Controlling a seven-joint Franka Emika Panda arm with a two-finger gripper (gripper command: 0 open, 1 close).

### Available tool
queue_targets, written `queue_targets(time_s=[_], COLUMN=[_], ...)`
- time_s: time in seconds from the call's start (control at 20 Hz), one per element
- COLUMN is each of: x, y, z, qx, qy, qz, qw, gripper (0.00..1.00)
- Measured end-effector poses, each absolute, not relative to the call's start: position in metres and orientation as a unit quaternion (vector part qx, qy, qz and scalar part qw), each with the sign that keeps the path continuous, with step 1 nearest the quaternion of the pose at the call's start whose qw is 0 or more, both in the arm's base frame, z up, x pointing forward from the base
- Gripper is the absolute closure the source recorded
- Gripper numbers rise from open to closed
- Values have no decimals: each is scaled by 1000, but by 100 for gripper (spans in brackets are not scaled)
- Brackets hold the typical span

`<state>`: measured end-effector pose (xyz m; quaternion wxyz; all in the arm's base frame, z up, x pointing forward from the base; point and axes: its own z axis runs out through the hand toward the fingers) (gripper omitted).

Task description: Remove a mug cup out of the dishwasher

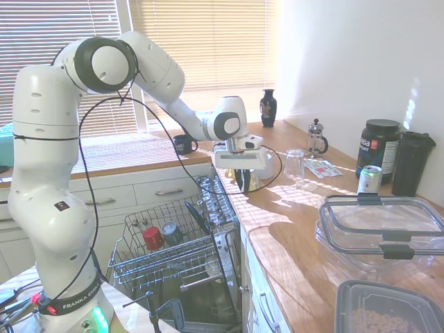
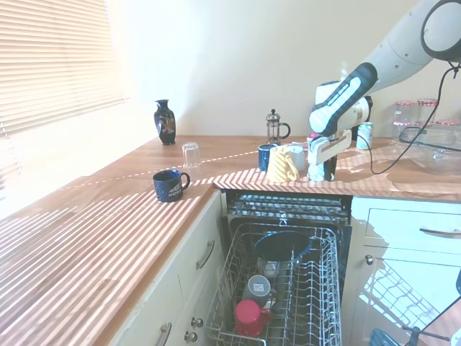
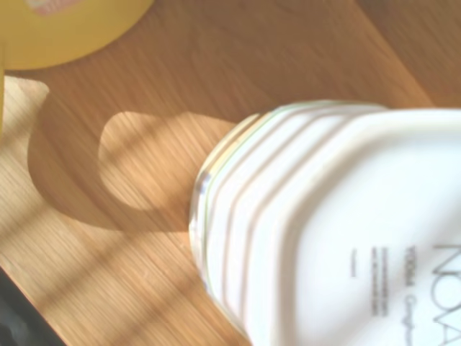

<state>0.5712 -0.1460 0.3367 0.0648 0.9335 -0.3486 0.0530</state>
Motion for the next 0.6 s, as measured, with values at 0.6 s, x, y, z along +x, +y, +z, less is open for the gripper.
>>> queue_targets(time_s=[0.6], x=[535], y=[-141], z=[374], qx=[929], qy=[-357], qz=[74], qw=[56], gripper=[0])
